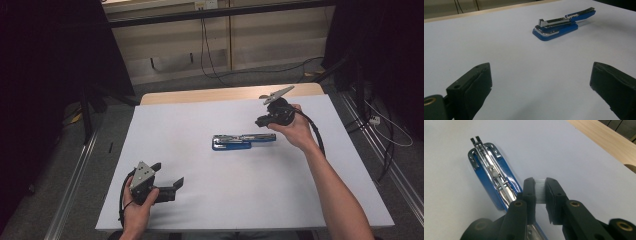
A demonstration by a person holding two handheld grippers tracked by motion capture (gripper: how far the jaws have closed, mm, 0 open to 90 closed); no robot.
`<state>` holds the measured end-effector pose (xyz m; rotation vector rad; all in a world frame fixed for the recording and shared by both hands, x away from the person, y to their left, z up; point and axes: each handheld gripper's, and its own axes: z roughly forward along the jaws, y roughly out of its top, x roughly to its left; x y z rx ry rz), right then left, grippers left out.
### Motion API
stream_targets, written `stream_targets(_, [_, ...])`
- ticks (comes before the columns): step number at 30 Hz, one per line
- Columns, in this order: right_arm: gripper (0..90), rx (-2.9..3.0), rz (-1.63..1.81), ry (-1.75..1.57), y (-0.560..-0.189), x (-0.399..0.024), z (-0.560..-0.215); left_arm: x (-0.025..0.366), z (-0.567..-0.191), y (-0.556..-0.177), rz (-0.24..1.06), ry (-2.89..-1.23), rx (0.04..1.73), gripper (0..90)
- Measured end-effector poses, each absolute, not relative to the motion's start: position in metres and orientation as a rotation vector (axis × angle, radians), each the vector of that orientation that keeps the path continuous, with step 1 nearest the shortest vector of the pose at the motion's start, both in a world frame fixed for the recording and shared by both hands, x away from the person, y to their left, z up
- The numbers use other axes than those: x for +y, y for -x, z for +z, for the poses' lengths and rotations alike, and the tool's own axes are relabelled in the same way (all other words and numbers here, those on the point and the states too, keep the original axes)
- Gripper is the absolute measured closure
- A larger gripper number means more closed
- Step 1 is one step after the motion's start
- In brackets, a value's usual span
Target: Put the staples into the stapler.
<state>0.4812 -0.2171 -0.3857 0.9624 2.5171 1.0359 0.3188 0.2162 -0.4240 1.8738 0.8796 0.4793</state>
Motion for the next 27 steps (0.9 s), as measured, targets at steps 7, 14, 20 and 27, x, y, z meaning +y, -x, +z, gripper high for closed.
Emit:
stream_targets(7, [79.5, 2.548, 1.053, -0.886, -0.477, -0.199, -0.381, 0.217, -0.424, -0.318, 0.485, -1.868, 0.883, 4.2])
stream_targets(14, [79.5, 2.582, 1.054, -0.822, -0.476, -0.183, -0.380, 0.217, -0.424, -0.319, 0.473, -1.871, 0.889, 4.2])
stream_targets(20, [79.5, 2.584, 1.063, -0.798, -0.478, -0.174, -0.377, 0.217, -0.423, -0.318, 0.472, -1.861, 0.892, 4.2])
stream_targets(27, [79.5, 2.595, 1.084, -0.767, -0.479, -0.165, -0.374, 0.217, -0.424, -0.318, 0.470, -1.865, 0.890, 4.2])
